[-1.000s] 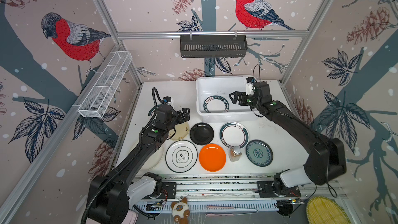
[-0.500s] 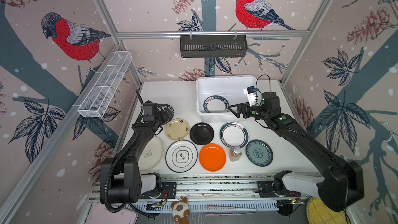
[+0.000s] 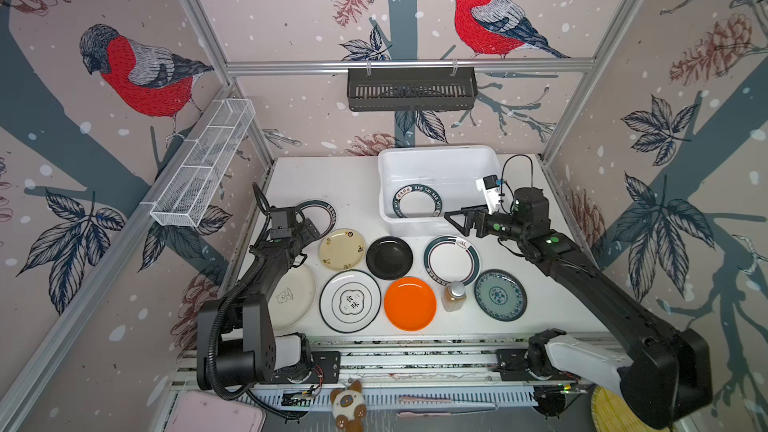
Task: Place the plates into the plastic bin on the countertop
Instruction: 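Lower the left gripper onto the green-and-red-rimmed plate's edge and close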
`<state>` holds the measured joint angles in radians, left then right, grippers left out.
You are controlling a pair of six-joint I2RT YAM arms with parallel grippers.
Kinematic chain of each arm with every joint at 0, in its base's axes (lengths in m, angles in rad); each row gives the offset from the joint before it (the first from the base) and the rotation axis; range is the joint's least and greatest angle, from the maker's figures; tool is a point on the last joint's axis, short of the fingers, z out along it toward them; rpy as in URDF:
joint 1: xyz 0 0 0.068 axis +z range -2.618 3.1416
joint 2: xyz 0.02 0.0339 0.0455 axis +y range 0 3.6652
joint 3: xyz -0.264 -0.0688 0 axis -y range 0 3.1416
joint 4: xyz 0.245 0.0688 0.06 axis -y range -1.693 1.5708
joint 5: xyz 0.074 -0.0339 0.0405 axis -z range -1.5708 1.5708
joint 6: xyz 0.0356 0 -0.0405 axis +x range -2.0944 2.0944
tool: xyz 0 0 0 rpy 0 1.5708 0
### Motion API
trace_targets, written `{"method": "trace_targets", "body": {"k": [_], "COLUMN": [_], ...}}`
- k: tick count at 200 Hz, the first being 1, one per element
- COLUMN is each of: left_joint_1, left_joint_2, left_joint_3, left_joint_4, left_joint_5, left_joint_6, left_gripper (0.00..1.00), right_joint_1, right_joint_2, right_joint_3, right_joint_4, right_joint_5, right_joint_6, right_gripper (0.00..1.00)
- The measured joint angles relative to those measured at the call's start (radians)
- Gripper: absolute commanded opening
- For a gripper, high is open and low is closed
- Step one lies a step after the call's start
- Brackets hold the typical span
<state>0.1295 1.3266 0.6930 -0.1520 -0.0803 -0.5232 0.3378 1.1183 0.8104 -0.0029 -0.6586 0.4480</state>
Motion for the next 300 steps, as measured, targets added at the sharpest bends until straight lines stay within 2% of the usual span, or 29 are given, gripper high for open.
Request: {"method": "trace_targets", "body": {"k": [35, 71, 84, 101, 165, 208, 270, 285, 300], "left_joint_1": [0.110, 0.164, 0.173, 0.178, 0.217, 0.227, 0.231, 0.231, 0.232], "left_joint_2": [0.039, 0.061, 0.076, 0.104, 0.191, 0.262, 0.359, 0.374, 0.396], "left_joint_3": [-0.009, -0.006, -0.003, 0.006, 0.028, 0.027, 0.058, 0.065, 0.076], "left_joint_4": [0.027, 0.086, 0.103, 0.120, 0.152, 0.190, 0.295, 0.311, 0.328], "left_joint_5": [0.011, 0.068, 0.086, 0.120, 0.193, 0.241, 0.319, 0.326, 0.338], "left_joint_6": [0.008, 0.023, 0.023, 0.023, 0.022, 0.013, 0.006, 0.007, 0.007], "left_gripper": [0.73, 0.69, 0.63, 0.49, 0.50, 0.44, 0.43, 0.39, 0.25], "right_joint_1": [0.000, 0.002, 0.002, 0.002, 0.002, 0.002, 0.002, 0.002, 0.002], "right_joint_2": [-0.008, -0.034, -0.036, -0.039, -0.052, -0.053, -0.064, -0.062, -0.058], "right_joint_3": [-0.004, -0.020, -0.029, -0.041, -0.083, -0.092, -0.097, -0.097, -0.097], "right_joint_4": [-0.012, -0.017, -0.014, -0.003, 0.042, 0.057, 0.076, 0.085, 0.086], "right_joint_5": [0.000, -0.005, -0.011, -0.020, -0.021, -0.021, -0.002, 0.002, 0.006], "right_joint_6": [0.000, -0.003, -0.002, 0.005, 0.052, 0.076, 0.099, 0.103, 0.106], "right_gripper": [0.99, 0.99, 0.99, 0.99, 0.99, 0.99, 0.99, 0.99, 0.99]}}
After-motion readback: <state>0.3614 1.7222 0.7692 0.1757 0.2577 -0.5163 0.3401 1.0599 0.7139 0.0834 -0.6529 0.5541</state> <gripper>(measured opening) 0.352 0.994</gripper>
